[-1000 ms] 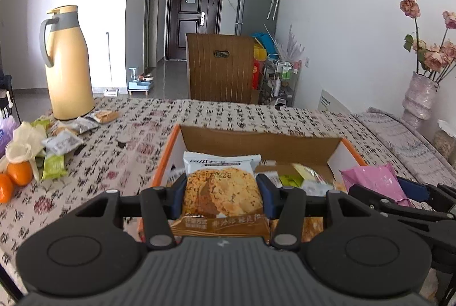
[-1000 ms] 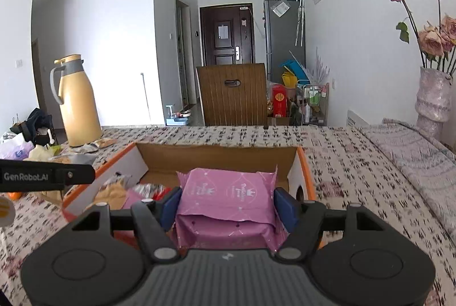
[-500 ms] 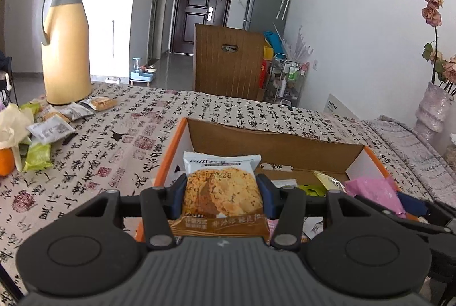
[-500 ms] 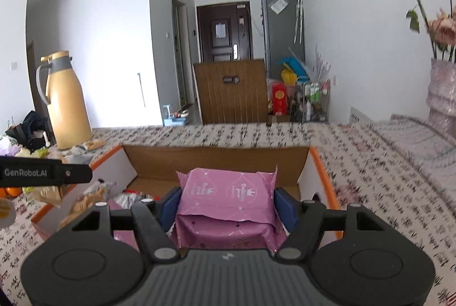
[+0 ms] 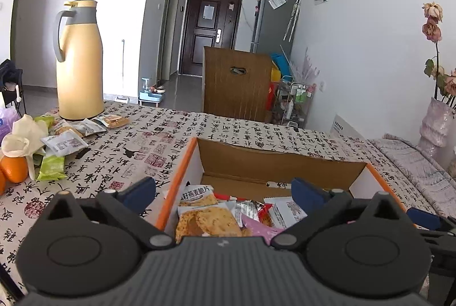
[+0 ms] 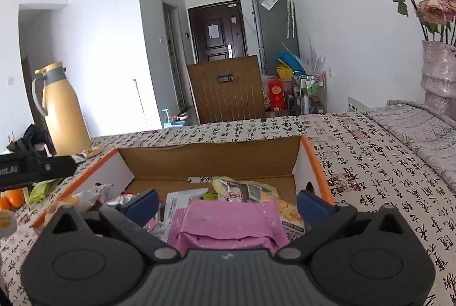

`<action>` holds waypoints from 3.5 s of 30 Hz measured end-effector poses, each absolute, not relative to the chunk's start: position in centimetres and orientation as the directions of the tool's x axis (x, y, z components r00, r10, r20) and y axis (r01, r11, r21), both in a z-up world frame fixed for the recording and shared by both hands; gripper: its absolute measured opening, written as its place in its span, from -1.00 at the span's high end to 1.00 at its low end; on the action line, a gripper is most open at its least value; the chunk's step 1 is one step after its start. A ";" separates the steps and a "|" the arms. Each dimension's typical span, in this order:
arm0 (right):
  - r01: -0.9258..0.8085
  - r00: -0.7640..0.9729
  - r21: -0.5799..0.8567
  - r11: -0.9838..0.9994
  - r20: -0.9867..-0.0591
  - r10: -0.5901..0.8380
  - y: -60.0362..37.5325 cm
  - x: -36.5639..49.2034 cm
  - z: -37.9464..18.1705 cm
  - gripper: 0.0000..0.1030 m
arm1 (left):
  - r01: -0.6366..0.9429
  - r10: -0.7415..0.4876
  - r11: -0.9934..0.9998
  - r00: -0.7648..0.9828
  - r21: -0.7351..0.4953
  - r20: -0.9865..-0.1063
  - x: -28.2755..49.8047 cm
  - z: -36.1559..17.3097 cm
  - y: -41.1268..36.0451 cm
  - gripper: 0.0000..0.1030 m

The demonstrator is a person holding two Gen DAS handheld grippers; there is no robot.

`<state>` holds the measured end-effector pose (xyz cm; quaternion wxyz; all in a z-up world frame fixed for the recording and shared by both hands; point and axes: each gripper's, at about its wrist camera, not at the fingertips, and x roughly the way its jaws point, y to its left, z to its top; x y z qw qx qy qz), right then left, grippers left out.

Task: Organize snacks
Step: 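Open both tools to drop the packets into the box, then move both open tools back toward the last packets beside the box, then grasp the white-and-green bar packet with the right tool, then grasp the pumpkin-seed oat crisp packet with the left tool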

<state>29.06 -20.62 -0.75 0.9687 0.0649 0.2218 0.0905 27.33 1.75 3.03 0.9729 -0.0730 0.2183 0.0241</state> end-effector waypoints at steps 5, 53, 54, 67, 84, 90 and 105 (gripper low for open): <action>-0.138 0.890 0.171 0.975 -0.410 0.198 -20.8 29.0 -0.6 -1.00 | -0.072 0.005 0.988 0.900 -0.139 -0.435 27.3 3.2 1.8 -1.00; -0.209 0.770 0.107 0.972 -0.595 0.231 -14.6 17.4 -3.2 -1.00 | -0.085 -0.010 0.987 0.815 -0.137 -0.580 15.2 -2.4 7.6 -1.00; -0.208 0.763 0.105 0.973 -0.605 0.228 -14.4 17.4 -3.4 -1.00 | -0.082 -0.013 0.987 0.815 -0.138 -0.579 15.2 -2.5 7.7 -1.00; -0.170 0.699 0.062 0.984 -0.696 0.164 -13.1 19.1 -5.9 -1.00 | -0.075 -0.023 0.988 0.796 -0.135 -0.605 15.8 -3.5 7.4 -1.00; -0.259 0.725 0.036 0.965 -0.653 0.219 -12.8 18.5 -5.3 0.27 | -0.079 -0.021 0.987 0.789 -0.136 -0.613 15.8 -2.9 7.0 -1.00; -0.243 0.755 0.070 0.968 -0.612 0.234 -14.1 17.6 -4.5 0.29 | -0.057 -0.031 0.991 0.783 -0.122 -0.621 16.3 -2.2 5.3 -1.00; -0.136 0.839 0.095 0.986 -0.519 0.166 -21.7 15.7 -3.7 0.29 | -0.043 0.010 0.999 0.726 -0.032 -0.688 19.9 -2.9 -1.2 -1.00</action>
